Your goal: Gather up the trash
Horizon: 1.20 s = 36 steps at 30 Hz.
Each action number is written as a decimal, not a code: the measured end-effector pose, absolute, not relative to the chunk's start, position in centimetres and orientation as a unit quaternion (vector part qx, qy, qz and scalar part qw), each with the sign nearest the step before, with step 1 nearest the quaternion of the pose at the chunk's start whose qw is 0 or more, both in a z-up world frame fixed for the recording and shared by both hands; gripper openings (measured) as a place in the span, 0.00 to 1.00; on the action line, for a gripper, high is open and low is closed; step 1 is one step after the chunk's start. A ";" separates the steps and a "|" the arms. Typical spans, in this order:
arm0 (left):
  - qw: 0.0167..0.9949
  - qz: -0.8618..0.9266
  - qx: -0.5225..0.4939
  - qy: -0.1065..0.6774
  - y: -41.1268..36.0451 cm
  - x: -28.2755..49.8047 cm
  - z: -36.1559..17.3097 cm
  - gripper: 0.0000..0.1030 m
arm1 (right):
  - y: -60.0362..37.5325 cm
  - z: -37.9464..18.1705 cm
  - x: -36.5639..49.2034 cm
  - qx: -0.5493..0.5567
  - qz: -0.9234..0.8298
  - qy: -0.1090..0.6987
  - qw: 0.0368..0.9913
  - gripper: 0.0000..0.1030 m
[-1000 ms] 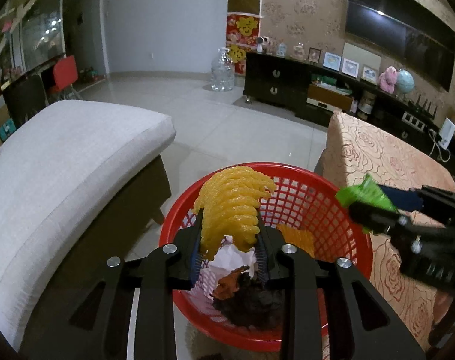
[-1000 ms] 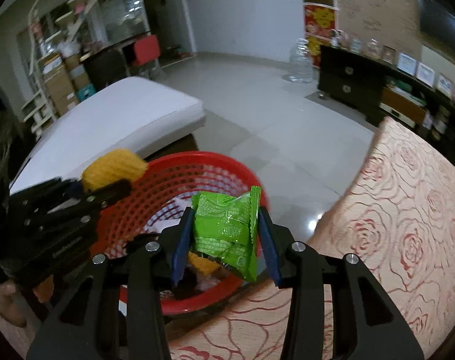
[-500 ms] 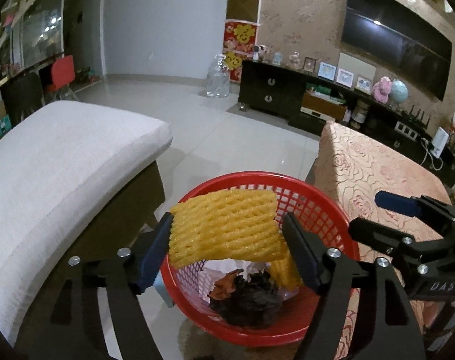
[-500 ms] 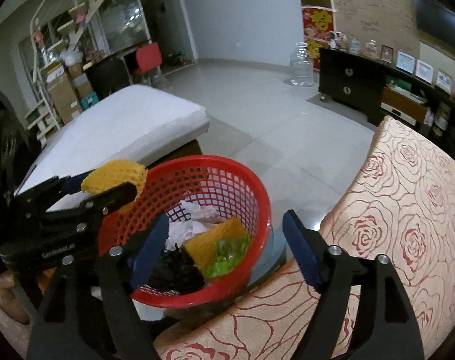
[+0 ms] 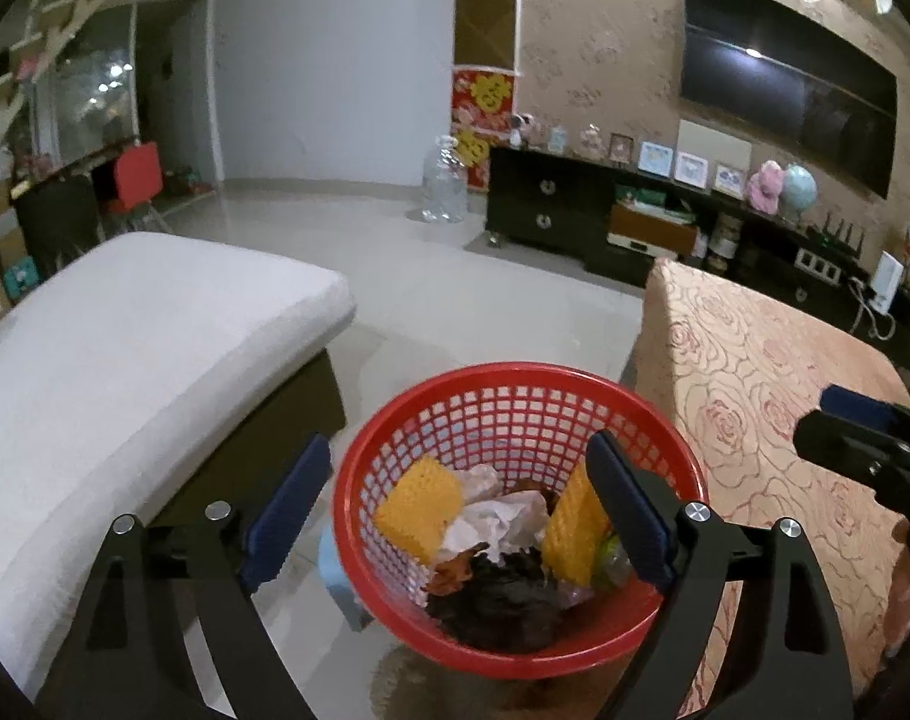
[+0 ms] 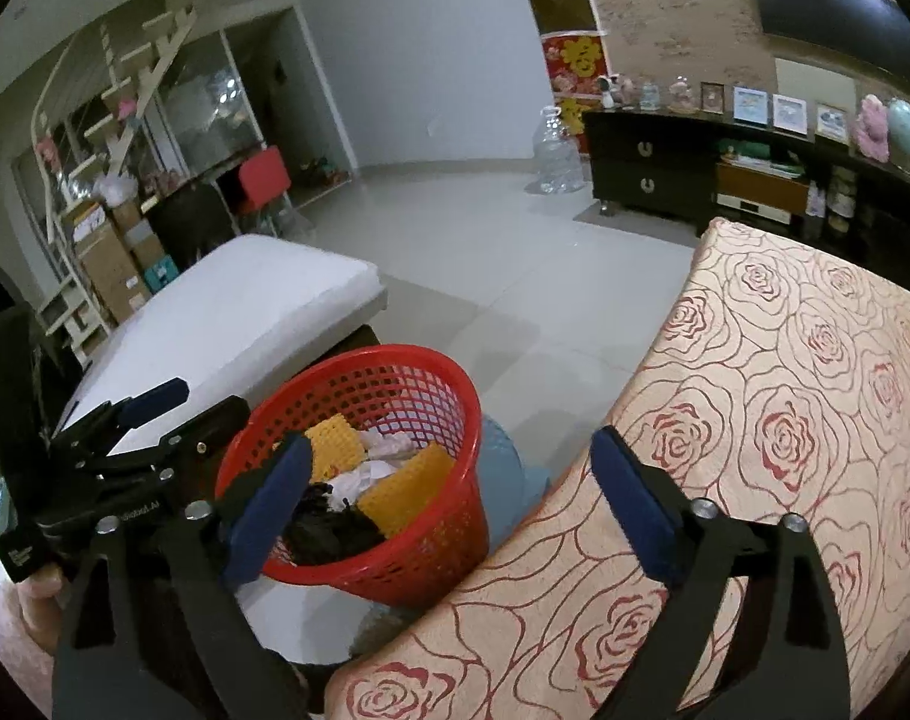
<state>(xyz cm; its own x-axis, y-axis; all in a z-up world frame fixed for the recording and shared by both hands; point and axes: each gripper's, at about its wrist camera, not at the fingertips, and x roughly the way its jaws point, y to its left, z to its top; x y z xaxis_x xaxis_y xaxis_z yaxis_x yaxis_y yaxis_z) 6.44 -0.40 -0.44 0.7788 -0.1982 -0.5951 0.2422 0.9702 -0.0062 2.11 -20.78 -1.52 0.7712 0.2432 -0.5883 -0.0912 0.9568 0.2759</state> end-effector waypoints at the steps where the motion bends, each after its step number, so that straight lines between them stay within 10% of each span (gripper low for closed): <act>1: 0.946 -0.108 0.035 0.305 -0.2 6.0 -0.3 0.82 | -20.6 -1.5 1.8 0.119 0.093 0.324 0.934 0.89; 36: 0.967 -0.041 0.041 0.246 1.6 -2.7 1.0 0.92 | -15.8 -0.9 -4.3 0.064 0.066 0.270 0.958 0.93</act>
